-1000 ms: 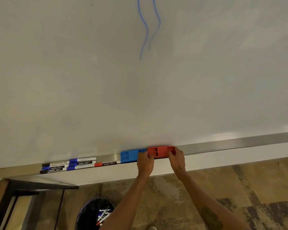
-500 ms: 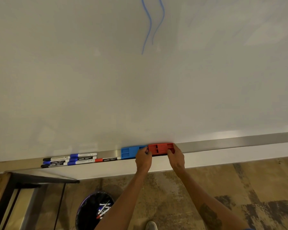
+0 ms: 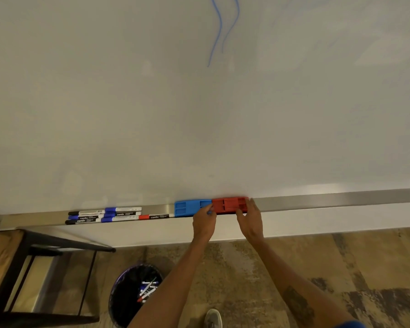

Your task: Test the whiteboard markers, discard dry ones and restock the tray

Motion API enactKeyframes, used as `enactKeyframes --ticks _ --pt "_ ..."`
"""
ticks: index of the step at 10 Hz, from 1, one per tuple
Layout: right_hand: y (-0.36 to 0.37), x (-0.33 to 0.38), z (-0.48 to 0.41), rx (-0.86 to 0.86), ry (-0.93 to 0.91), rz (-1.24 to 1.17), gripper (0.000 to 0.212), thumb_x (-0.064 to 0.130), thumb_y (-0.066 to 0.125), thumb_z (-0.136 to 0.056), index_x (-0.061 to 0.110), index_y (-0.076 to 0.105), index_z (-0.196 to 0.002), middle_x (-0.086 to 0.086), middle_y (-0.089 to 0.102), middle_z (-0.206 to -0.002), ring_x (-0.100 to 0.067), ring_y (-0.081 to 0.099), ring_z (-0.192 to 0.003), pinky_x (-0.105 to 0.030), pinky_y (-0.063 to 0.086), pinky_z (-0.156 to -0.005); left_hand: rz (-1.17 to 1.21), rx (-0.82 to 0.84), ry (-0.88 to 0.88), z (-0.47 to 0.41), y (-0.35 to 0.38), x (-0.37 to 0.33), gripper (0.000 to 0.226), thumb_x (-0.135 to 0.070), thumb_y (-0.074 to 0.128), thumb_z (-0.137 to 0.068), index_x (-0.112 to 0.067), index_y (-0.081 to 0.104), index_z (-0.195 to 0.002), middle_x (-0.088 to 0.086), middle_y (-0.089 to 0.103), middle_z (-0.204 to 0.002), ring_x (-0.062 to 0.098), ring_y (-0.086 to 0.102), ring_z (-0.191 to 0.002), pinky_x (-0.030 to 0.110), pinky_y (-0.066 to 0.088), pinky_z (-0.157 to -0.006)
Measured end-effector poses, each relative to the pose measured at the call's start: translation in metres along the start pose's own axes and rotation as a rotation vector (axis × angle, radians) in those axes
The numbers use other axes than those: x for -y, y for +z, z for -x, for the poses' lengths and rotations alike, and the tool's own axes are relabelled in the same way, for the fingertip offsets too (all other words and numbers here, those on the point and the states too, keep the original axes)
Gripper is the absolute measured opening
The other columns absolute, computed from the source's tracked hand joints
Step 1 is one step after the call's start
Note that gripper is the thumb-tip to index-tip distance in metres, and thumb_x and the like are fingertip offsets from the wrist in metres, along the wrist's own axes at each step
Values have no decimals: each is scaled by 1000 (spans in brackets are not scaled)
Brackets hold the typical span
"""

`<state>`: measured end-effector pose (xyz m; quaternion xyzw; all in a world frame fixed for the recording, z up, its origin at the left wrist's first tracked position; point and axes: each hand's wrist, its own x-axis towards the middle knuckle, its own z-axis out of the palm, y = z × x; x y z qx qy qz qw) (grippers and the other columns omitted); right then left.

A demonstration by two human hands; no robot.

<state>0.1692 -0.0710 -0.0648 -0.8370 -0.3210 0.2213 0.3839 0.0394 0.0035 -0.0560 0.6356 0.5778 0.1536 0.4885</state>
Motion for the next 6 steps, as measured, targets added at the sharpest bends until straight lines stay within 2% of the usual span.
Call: enactKeyframes --ticks 1,2,3,5,6 --pt "5 6 10 45 -19 63 49 19 54 -95 10 46 -143 -11 49 -146 -27 46 -134 -42 41 -111 -7 6 16 8 -9 -6 34 -18 52 -99 -16 63 -132 4 67 -124 18 62 -110 30 48 -96" --pt "3 11 21 96 1 107 55 21 53 -97 9 39 -149 -11 37 -156 -26 33 -144 -43 31 -118 -43 29 50 16 -13 -8 36 -16 53 -98 -16 62 -132 4 66 -126 19 61 -111 30 48 -97" --pt "-4 11 43 122 -9 162 59 24 52 -98 11 33 -152 -8 29 -160 -23 24 -149 -42 24 -119 -86 63 84 33 -19 -7 40 -15 52 -98 -16 57 -139 4 61 -136 20 59 -118 31 45 -101" --pt "-12 13 97 132 -33 259 58 32 45 -102 12 29 -154 -9 24 -162 -25 20 -150 -44 22 -119 -179 76 121 81 -33 13 47 -21 52 -101 -17 44 -148 4 46 -152 22 44 -138 36 36 -115" --pt "-14 15 118 134 -60 289 58 36 42 -103 13 27 -154 -8 21 -163 -24 17 -151 -44 20 -120 -211 65 145 100 -39 22 47 -23 51 -102 -19 42 -149 3 42 -155 22 40 -142 34 32 -116"
